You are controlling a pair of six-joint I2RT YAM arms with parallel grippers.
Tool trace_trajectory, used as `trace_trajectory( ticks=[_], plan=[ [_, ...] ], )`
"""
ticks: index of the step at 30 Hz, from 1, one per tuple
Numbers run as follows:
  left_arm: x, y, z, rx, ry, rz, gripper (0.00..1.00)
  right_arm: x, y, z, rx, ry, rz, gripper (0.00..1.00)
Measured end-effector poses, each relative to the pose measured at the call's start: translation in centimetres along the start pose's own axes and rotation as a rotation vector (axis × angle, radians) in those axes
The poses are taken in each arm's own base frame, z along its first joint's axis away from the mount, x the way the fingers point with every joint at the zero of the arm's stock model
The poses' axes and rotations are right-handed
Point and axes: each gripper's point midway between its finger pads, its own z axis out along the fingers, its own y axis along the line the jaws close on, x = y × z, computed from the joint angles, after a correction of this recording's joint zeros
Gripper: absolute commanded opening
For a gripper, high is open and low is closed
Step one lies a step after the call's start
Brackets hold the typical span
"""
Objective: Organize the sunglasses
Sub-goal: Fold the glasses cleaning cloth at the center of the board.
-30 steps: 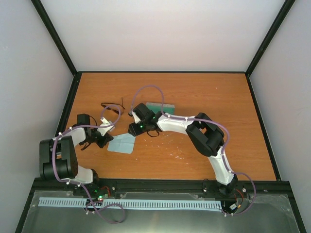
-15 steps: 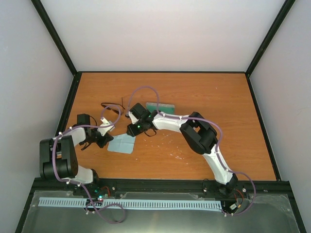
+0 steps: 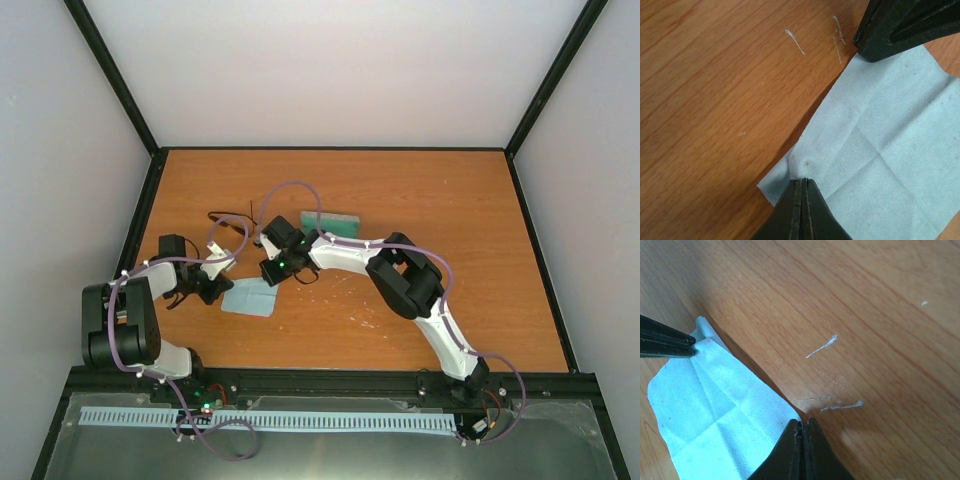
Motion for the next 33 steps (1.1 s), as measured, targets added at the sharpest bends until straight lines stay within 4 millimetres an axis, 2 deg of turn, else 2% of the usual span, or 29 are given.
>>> trace_trajectory(
  ticks=[5, 20, 30, 33],
  plan=[
    [-0.1, 0.1, 0.0, -0.001, -0.004, 0.002, 0.01, 0.0, -0.1, -0.1, 0.010, -0.012, -0.003, 0.03],
    [-1.0, 0.0, -0.1, 0.014, -0.038, 0.009, 0.01, 1.1, 0.0, -1.8, 0.009, -0.049, 0.011, 0.03],
    [-1.2, -0.1, -0.2, 0.017, -0.049, 0.013, 0.00, 0.2, 1.3, -4.0, -0.031, -0.121, -0.009, 0.03],
    [-1.4, -0.1, -0.4, 0.011, -0.054, 0.019, 0.01, 0.3, 1.6, -4.1, -0.044, -0.126, -0.014, 0.03]
  ],
)
